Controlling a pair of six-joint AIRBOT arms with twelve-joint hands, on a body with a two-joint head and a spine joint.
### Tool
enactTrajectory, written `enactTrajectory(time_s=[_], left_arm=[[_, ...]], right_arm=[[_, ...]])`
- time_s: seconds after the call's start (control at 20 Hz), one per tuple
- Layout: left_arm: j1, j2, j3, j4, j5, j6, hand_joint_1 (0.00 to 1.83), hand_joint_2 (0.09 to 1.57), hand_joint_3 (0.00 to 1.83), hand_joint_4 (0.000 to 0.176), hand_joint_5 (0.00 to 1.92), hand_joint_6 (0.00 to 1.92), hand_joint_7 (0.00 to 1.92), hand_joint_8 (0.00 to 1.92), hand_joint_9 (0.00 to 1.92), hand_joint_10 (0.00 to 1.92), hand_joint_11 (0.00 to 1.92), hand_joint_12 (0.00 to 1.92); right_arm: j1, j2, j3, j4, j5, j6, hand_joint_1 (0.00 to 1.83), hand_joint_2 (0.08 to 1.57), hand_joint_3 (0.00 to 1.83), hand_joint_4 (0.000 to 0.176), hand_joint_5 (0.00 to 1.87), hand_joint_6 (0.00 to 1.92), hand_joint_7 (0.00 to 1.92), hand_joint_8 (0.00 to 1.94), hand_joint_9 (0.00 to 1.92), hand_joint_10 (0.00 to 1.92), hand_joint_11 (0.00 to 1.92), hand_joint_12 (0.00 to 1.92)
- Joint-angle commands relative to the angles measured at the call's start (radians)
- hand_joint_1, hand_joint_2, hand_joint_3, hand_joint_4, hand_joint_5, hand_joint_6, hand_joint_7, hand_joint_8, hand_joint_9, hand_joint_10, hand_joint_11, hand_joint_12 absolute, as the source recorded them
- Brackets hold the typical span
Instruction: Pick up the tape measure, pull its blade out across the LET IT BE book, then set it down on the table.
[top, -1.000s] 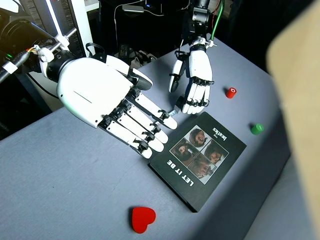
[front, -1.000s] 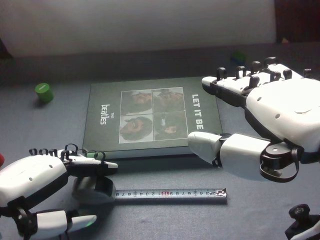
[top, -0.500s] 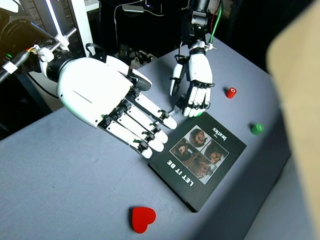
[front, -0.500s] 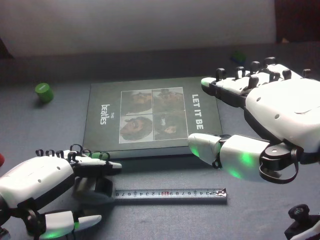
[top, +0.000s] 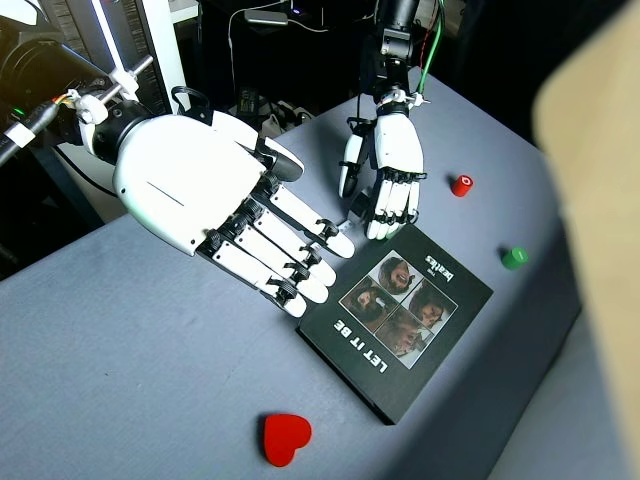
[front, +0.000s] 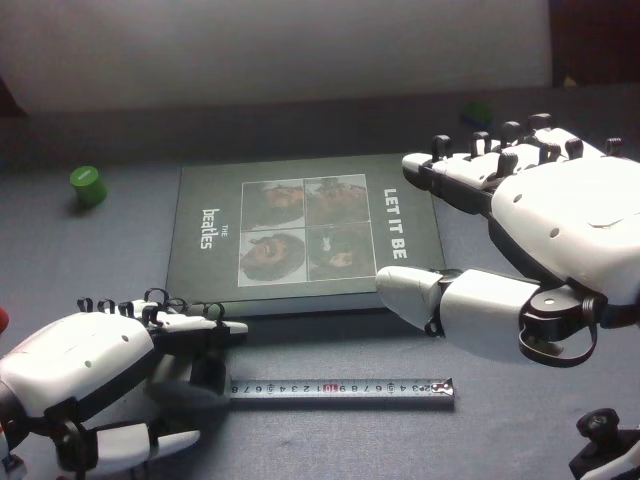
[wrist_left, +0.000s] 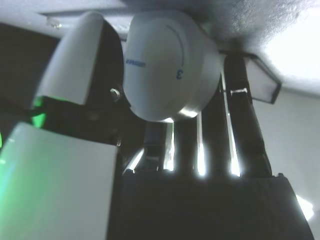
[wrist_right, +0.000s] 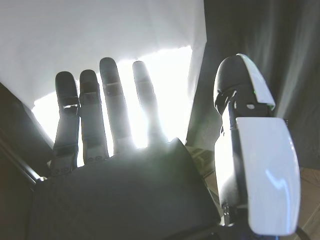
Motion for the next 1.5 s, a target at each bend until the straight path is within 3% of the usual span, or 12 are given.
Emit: enactTrajectory(time_s=[0.0,0.05,0.1,0.15,0.2,0.25,0.35,0.6,0.8,1.15,1.3,1.45], left_arm=[[0.0,-0.01,0.004,0.012,-0.04,0.01,1.22,1.13,0.0,0.0,0.55,0.0,0.58,0.0,0.58,0.01,0.41,0.6],[0.0,-0.01,0.005,0.012,-0.027,0.011,1.28,1.13,0.0,0.0,0.64,0.01,0.67,0.0,0.72,0.02,0.56,0.6],[0.0,-0.009,0.006,0.012,-0.025,0.015,1.64,1.08,0.0,0.0,0.81,0.01,0.83,0.01,0.82,0.83,0.76,1.34],[0.003,-0.01,0.007,0.012,-0.025,0.014,1.51,1.13,0.0,0.0,0.83,0.8,0.8,0.86,0.88,1.1,0.85,1.51],[0.004,-0.01,0.008,0.012,-0.026,0.013,1.49,1.13,0.0,0.0,0.9,0.87,0.76,1.12,0.88,1.17,0.88,1.47],[0.003,-0.011,0.009,0.014,-0.027,0.015,1.39,1.15,0.0,0.0,0.93,0.91,0.76,1.19,0.92,1.26,0.94,1.14],[-0.001,-0.013,0.007,0.021,-0.028,0.015,1.37,1.14,0.0,0.0,0.96,0.89,0.81,1.15,0.95,1.27,1.0,0.99],[-0.005,-0.003,-0.011,0.024,-0.03,0.011,1.37,1.13,0.0,0.0,0.97,0.86,0.84,1.09,0.95,1.27,1.0,0.95],[-0.054,0.069,-0.065,-0.019,0.091,0.015,1.37,1.12,0.0,0.0,0.95,0.9,0.88,1.04,0.98,1.22,1.02,0.93],[-0.286,0.14,-0.141,-0.244,0.279,0.142,1.37,1.12,0.0,0.0,0.97,0.9,0.87,1.04,0.99,1.2,1.04,0.92],[-0.379,0.16,-0.147,-0.336,0.367,0.219,1.38,1.12,0.0,0.0,0.97,0.9,0.87,1.04,0.99,1.19,1.04,0.91],[-0.498,0.202,-0.146,-0.583,0.46,0.48,1.38,1.11,0.0,0.0,0.98,0.9,0.87,1.03,1.0,1.18,1.05,0.88]], right_arm=[[0.006,0.002,-0.004,-0.09,-0.047,0.011,0.12,1.13,0.0,0.082,0.22,0.0,0.28,0.0,0.18,0.0,0.0,0.76],[0.006,0.002,-0.004,-0.091,-0.047,0.011,0.12,1.13,0.0,0.082,0.21,0.0,0.28,0.0,0.18,0.0,0.0,0.76],[0.006,0.002,-0.004,-0.091,-0.047,0.011,0.12,1.13,0.0,0.082,0.21,0.0,0.28,0.0,0.18,0.0,0.0,0.76],[0.006,0.002,-0.004,-0.091,-0.047,0.012,0.12,1.13,0.0,0.082,0.22,0.0,0.28,0.0,0.18,0.0,0.0,0.76],[0.006,0.002,-0.005,-0.092,-0.047,0.012,0.12,1.13,0.0,0.081,0.22,0.0,0.28,0.0,0.18,0.0,0.0,0.74],[0.006,0.002,-0.005,-0.092,-0.047,0.012,0.12,1.13,0.0,0.081,0.22,0.0,0.28,0.0,0.19,0.0,0.0,0.73],[0.006,0.002,-0.005,-0.094,-0.047,0.014,0.11,1.13,0.0,0.081,0.22,0.0,0.29,0.0,0.2,0.01,0.0,0.73],[0.005,0.002,-0.005,-0.103,-0.047,0.019,0.1,1.14,0.0,0.081,0.22,0.0,0.28,0.0,0.19,0.0,0.0,0.73],[0.002,0.002,-0.006,-0.125,-0.046,0.042,0.09,1.14,0.0,0.082,0.18,0.0,0.25,0.0,0.18,0.0,0.0,0.74],[-0.021,0.007,-0.005,-0.179,-0.033,0.094,0.1,1.15,0.0,0.078,0.22,0.0,0.28,0.0,0.2,0.0,0.0,0.74],[-0.021,0.007,0.001,-0.264,-0.051,0.099,0.21,1.14,0.0,0.056,0.22,0.0,0.28,0.0,0.2,0.0,0.0,0.79],[0.014,-0.008,0.025,-0.274,-0.052,0.022,0.38,1.14,0.0,0.023,0.2,0.0,0.29,0.0,0.21,0.0,0.0,0.81]])
